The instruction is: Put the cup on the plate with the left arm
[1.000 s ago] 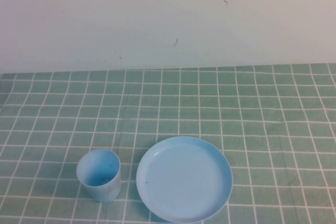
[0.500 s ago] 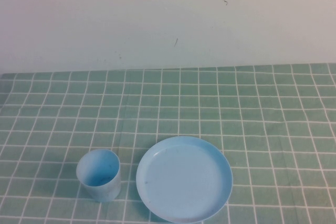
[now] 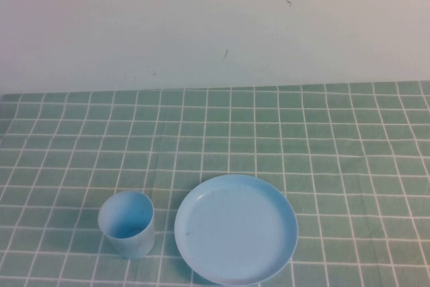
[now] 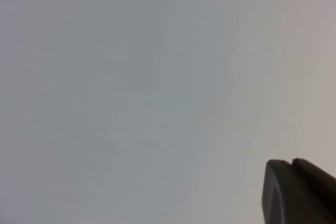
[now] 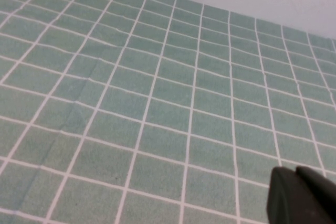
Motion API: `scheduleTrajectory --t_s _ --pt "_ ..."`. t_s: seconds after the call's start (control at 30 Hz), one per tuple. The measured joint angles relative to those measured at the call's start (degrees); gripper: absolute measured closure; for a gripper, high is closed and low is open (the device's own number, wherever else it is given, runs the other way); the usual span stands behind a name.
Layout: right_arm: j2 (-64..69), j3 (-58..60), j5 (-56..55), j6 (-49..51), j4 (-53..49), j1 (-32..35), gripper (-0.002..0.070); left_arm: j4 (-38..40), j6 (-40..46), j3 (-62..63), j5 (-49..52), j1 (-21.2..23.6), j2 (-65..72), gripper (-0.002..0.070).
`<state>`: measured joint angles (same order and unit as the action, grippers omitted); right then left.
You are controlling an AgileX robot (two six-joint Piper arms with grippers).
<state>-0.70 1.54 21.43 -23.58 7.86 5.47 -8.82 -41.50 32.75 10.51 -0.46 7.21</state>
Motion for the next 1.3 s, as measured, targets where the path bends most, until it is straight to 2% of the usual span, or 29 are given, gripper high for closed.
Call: scheduleTrajectory --t_s 0.13,0.43,0.5,0.67,1.03,1.13,1.3 --pt "0.0 0.0 0.0 0.0 0.0 0.0 0.0678 0.0 4.2 0.7 8.9 0.0 4.1 0.0677" --pt "0.0 0.0 0.0 0.0 0.0 0.0 0.0678 3.5 7.8 -1.1 13.9 0.0 5.8 0.0677" --pt "0.0 0.0 0.0 0.0 0.0 0.0 0.0678 5.4 11.4 -1.2 16.0 0.0 7.8 0.0677" --pt "0.0 0.0 0.0 0.0 0.0 0.0 0.0678 15.9 30.1 3.1 23.8 0.0 16.5 0.0678" --pt "0.0 0.0 0.0 0.0 0.0 0.0 0.0678 22.0 41.5 17.7 44.6 0.0 42.8 0.0669" --pt "0.0 0.0 0.0 0.0 0.0 0.0 0.0678 23.5 43.6 20.1 46.5 0.0 49.0 0.0608" --pt "0.0 0.0 0.0 0.0 0.0 0.0 0.0678 27.7 46.9 21.2 45.2 0.0 55.6 0.0403"
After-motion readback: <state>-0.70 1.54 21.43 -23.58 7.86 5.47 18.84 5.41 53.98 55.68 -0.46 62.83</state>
